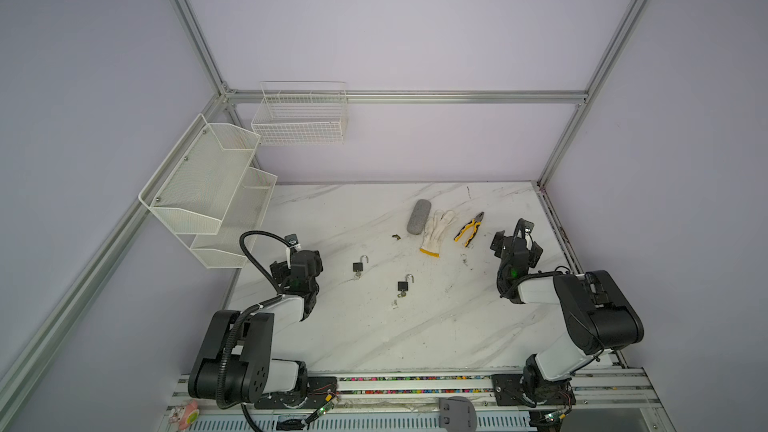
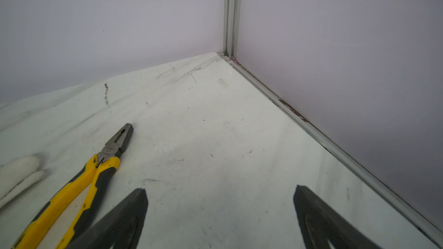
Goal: Unlock with the key
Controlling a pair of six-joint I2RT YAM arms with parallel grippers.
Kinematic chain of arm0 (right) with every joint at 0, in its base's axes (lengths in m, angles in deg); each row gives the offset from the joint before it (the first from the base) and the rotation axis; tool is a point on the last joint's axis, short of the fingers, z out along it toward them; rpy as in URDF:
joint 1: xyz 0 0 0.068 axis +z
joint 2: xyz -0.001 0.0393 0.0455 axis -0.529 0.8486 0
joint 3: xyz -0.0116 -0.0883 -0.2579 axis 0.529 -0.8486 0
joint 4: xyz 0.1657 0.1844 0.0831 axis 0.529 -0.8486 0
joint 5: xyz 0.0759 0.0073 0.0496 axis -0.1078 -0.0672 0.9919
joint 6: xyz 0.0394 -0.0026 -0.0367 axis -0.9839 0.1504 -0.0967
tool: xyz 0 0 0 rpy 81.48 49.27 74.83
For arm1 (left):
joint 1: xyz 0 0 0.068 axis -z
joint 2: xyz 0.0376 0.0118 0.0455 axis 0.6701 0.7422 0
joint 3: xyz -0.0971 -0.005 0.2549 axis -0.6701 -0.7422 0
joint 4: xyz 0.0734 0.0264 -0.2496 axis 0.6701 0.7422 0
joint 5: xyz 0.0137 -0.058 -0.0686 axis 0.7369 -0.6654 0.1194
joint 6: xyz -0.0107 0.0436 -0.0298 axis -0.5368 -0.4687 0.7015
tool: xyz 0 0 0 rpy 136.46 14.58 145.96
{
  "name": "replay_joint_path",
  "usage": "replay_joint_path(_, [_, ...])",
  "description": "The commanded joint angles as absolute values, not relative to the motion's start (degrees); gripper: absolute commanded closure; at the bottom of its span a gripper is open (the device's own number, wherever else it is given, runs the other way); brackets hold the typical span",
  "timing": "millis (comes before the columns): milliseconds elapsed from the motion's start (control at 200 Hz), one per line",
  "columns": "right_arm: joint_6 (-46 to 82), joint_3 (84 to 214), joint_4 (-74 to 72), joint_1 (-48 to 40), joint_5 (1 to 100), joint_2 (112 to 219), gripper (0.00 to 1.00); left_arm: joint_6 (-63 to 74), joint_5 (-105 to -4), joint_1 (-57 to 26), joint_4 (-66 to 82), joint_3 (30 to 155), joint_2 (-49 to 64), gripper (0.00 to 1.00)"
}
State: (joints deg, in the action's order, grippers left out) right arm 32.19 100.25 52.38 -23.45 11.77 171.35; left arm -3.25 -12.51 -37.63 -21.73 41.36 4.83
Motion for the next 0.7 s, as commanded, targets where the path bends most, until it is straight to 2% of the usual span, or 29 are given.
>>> replay_joint_path(0, [37.96, 99.51, 70.70, -25.36, 28.23, 172.60, 0.03, -8.50, -19.42, -38.47, -45.43, 37.86, 9.45, 0.00])
replay_joint_path(75, [38.57, 98.08, 74.93, -26.59, 32.84, 175.16, 0.03, -11.43, -24.30, -38.43, -54.84, 35.77, 14.46, 0.00])
replay_joint_path(115, [39.22, 96.33, 79.55, -27.10, 35.13, 177.28, 0.03, -12.78, -23.79, -38.43, -60.62, 35.64, 17.76, 0.00])
replay_joint_path(175, [39.61, 94.37, 88.35, -27.11, 35.37, 180.76, 0.03, -11.32, -22.81, -38.20, -51.87, 37.62, 15.70, 0.00])
replay_joint_path(255, [37.57, 97.07, 79.94, -27.22, 32.77, 179.58, 0.03, -7.78, -20.37, -39.29, -38.18, 43.89, 14.82, 0.00])
replay_joint_path(330, [37.91, 99.57, 74.58, -27.02, 31.38, 179.21, 0.03, -7.77, -22.64, -40.58, -42.51, 42.24, 15.32, 0.00])
replay_joint_path(390, [38.14, 98.89, 78.06, -26.92, 30.70, 180.12, 0.03, -8.06, -22.63, -40.60, -44.36, 41.49, 15.61, 0.00])
replay_joint_path(695, [38.46, 99.07, 76.19, -26.84, 31.30, 179.35, 0.03, -8.10, -22.63, -40.63, -43.74, 41.58, 15.25, 0.00])
